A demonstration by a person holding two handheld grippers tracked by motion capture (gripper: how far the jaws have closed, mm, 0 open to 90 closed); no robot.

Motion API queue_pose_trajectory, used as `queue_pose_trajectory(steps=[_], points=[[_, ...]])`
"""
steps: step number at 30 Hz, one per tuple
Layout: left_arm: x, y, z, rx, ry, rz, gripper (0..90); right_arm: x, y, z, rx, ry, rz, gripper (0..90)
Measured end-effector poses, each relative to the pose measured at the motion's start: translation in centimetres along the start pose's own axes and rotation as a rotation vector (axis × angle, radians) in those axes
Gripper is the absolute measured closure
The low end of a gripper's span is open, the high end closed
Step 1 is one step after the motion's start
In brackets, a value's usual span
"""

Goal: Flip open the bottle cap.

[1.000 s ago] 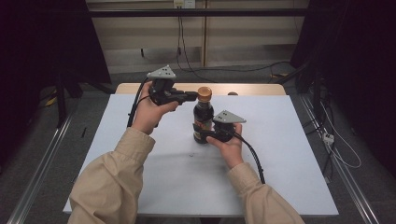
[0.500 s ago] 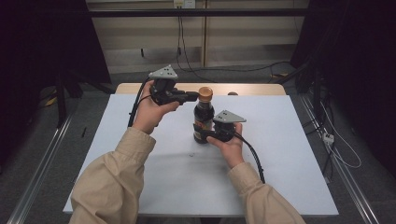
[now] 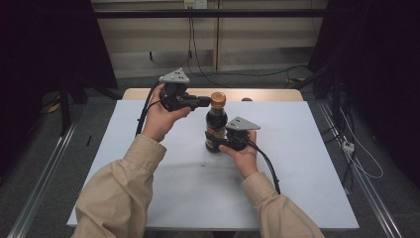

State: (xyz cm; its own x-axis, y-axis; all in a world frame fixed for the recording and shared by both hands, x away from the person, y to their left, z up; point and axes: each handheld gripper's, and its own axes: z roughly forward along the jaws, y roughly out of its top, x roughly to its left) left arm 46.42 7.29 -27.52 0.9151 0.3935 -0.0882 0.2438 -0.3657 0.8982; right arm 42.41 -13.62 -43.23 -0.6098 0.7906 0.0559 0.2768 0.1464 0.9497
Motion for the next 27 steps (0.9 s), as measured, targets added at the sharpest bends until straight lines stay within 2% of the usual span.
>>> queue_pose_trajectory(steps=[5, 8, 11, 12, 13, 14, 15, 17, 18, 19, 24, 27], points=[[-0.2, 0.0, 0.2, -0.009, 0.017, -0.008, 90.0, 0.0, 0.0, 0.0, 0.0, -0.007, 0.006, 31.7], [-0.3, 0.2, 0.2, 0.002, 0.022, 0.004, 90.0, 0.0, 0.0, 0.0, 0.002, -0.006, 0.007, 31.8], [-0.4, 0.4, 0.3, 0.007, 0.025, 0.0, 90.0, -0.1, -0.1, 0.0, -0.005, -0.003, 0.013, 31.8], [-0.4, 0.3, 0.4, -0.013, 0.026, 0.001, 90.0, -0.1, -0.1, -0.1, -0.002, -0.002, 0.014, 31.8], [-0.4, 0.5, 0.0, -0.101, -0.011, -0.037, 90.0, -0.1, -0.1, -0.1, -0.001, -0.004, 0.015, 31.8], [-0.6, 1.3, -0.5, -0.141, -0.011, -0.027, 90.0, -0.1, -0.1, 0.0, 0.0, -0.001, 0.002, 31.9], [-0.9, 2.3, -0.7, -0.123, 0.014, 0.004, 90.0, 0.1, -0.1, 0.1, -0.001, -0.003, -0.013, 31.8], [-1.6, 3.7, -0.6, -0.08, 0.01, 0.018, 90.0, 0.3, 0.0, 0.2, 0.006, -0.011, -0.004, 31.7], [-1.9, 4.0, -0.4, -0.04, 0.016, 0.03, 90.0, 0.3, 0.1, 0.3, 0.006, -0.008, -0.012, 31.6], [-1.9, 4.1, -0.2, -0.022, 0.021, 0.043, 90.0, 0.4, 0.1, 0.2, 0.004, -0.009, -0.017, 31.6], [-1.8, 3.5, -0.2, 0.002, 0.021, 0.018, 90.0, 0.3, 0.1, 0.2, 0.007, -0.008, -0.017, 31.4], [-1.7, 3.3, -0.6, -0.005, 0.011, 0.014, 90.0, 0.3, 0.1, 0.2, 0.008, -0.008, -0.016, 31.4]])
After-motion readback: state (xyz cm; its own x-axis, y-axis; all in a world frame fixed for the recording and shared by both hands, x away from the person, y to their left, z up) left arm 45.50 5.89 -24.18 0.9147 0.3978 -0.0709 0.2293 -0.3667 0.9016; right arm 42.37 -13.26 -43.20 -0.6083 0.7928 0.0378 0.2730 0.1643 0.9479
